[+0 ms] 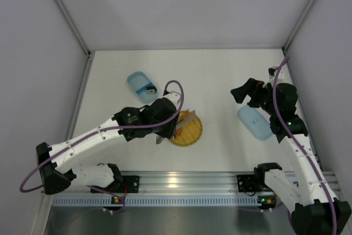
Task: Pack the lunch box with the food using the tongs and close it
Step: Pick up the fake food from the plate, then place the fake food in the packing box, then pick up the fake food from the plate.
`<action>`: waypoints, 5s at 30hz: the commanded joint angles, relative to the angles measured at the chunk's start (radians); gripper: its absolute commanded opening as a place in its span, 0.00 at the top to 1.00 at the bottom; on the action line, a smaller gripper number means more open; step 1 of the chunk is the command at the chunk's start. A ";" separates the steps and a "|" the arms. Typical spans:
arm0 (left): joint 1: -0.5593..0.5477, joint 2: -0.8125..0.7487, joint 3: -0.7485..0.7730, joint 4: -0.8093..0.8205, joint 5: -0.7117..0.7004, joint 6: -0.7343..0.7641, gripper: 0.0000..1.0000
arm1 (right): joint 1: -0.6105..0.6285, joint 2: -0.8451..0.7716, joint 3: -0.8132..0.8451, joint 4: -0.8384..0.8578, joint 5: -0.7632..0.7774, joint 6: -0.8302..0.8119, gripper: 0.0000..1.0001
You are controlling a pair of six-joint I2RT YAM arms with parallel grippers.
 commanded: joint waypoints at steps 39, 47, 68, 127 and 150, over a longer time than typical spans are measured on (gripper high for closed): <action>0.606 0.103 0.011 0.164 -0.102 0.063 0.69 | -0.015 0.001 -0.004 0.055 -0.033 -0.003 0.01; 0.608 0.127 -0.007 0.182 -0.102 0.063 0.69 | -0.015 0.001 -0.009 0.055 -0.034 -0.006 0.01; 0.611 0.072 -0.038 0.157 -0.138 0.060 0.57 | -0.015 0.007 -0.007 0.061 -0.037 -0.009 0.00; 0.070 0.005 0.009 0.041 -0.076 -0.030 0.53 | -0.015 -0.021 -0.023 0.036 -0.016 -0.011 0.01; -0.041 0.019 -0.040 -0.011 -0.112 -0.115 0.53 | -0.015 -0.025 -0.027 0.033 -0.013 -0.014 0.01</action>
